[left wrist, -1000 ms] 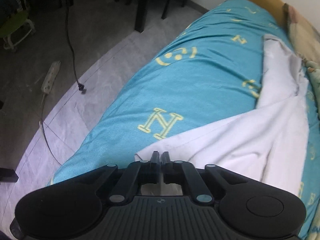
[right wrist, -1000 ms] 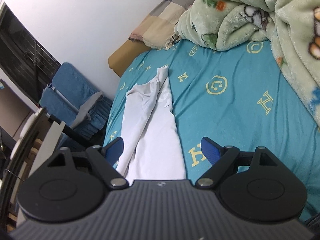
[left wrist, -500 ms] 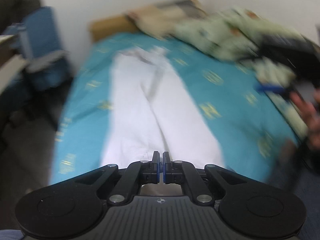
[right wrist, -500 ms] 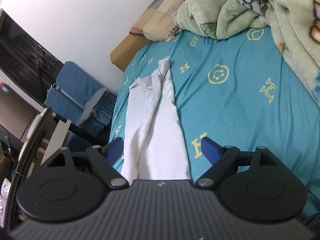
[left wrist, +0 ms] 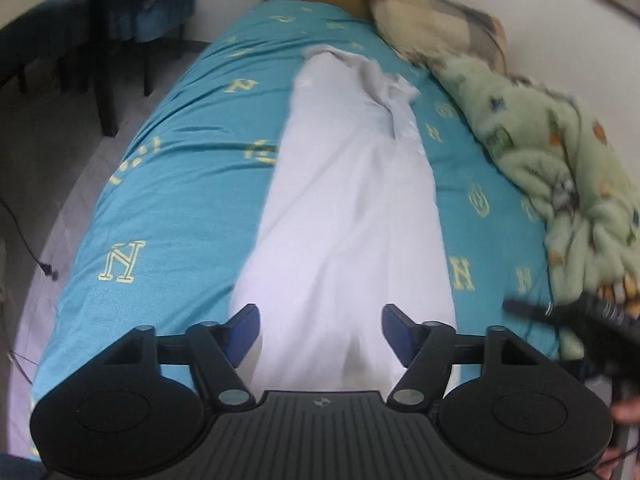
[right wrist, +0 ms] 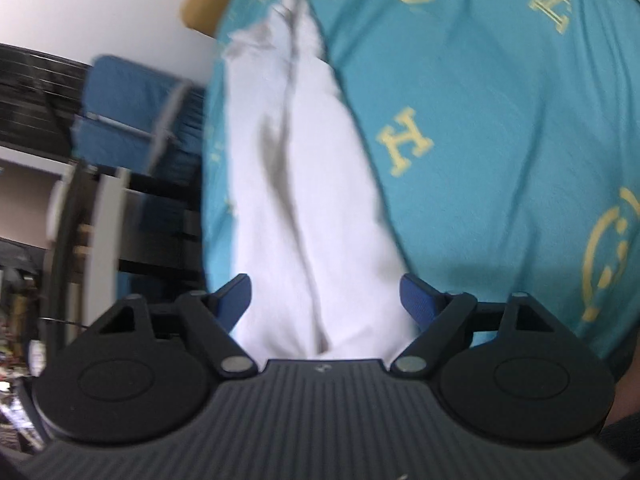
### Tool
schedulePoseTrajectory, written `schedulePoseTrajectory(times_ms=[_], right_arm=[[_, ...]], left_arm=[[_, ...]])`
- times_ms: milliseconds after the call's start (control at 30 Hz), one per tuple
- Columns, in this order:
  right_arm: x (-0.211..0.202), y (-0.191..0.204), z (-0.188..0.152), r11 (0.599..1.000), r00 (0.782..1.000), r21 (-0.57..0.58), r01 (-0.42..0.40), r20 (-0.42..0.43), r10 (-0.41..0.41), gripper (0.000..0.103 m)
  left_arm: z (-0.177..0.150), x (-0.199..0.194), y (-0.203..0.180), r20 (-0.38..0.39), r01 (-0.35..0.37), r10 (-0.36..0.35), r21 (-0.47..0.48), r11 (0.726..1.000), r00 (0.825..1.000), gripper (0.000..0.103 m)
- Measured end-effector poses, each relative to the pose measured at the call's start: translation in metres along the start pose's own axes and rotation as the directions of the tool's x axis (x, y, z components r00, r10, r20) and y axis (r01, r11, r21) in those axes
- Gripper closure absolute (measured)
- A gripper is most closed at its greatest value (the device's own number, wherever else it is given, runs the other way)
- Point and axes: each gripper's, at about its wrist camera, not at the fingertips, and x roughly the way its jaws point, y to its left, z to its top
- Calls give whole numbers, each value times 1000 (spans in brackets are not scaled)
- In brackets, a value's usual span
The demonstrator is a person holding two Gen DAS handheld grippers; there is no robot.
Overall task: Fold clothes
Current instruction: 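Grasp the hem with the left gripper and fold it toward the collar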
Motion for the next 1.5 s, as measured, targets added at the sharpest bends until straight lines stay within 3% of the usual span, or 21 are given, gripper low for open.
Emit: schedulePoseTrajectory(times_ms=[67,133,233,333,367,433,500,600,700,800,867,933,1000,1067,1133,1233,1300,1333,1433,1500], right_arm=[[0,0,-1,1000,1000,0,23,16,-23,20],[-4,1,-1,999,998,-1,32,49,-32,20],[-11,1,0,999,995,0,35,96,-35,20],[-12,-1,2,999,994,8,47,101,-47,20],[-11,-1,2,998,993,7,58,101,-59,20],[-9,-1,2,997,992,2,80,96,-79,20],[-8,0,2,996,992,-4,86,89,-85,20],[-6,0,1,995,993,-15,95,75,-93,20],[0,0,-2,994,993,-21,107,49,-106,20],[7,-3,-4,994,994,-8,105,5,-105,20],[10,-5,-6,995,995,5,102,-23,-102,20],[13,-7,-8,995,994,21,96,-46,-95,20],[15,-12,-9,996,995,49,75,-62,-72,22],[18,-15,-7,994,994,65,84,-73,-80,29],[22,-17,-7,993,993,75,95,-84,-89,32],[27,-14,-10,992,989,47,118,-98,-113,33],[31,-7,-14,989,984,-3,147,-101,-147,33],[34,-3,-17,985,980,-40,169,-98,-172,34],[43,12,-26,963,967,-141,230,-79,-242,33],[48,23,-36,946,960,-200,255,-65,-273,33]], left_arm=[[-8,9,-3,-32,44,-44,14,999,999,39],[-22,17,-22,-62,61,-55,96,994,997,47],[-41,23,-52,-104,106,-83,234,966,991,48],[-58,33,-75,-156,84,-31,347,934,987,51],[-62,40,-79,-168,51,14,378,924,986,56],[-68,49,-83,-185,6,78,415,910,980,100],[-65,51,-77,-197,13,69,387,922,978,100],[-66,39,-80,-198,131,-64,344,930,978,101],[-70,34,-81,-221,224,-161,299,928,962,101],[-68,35,-76,-241,258,-194,270,928,951,99],[-59,30,-66,-229,294,-245,211,932,942,87],[-49,23,-52,-188,313,-286,136,940,940,58],[-36,20,-28,-138,303,-296,27,953,945,39],[-27,19,2,-85,269,-278,-103,958,957,37],[-21,20,31,-40,232,-248,-236,944,968,31],[-21,26,65,-5,178,-199,-430,885,980,29],[-25,34,82,-5,151,-183,-538,829,983,28],[-26,39,86,-25,126,-170,-567,814,985,28],[-30,57,88,-119,32,-124,-579,815,985,31],[-31,60,78,-136,21,-108,-523,852,985,29]])
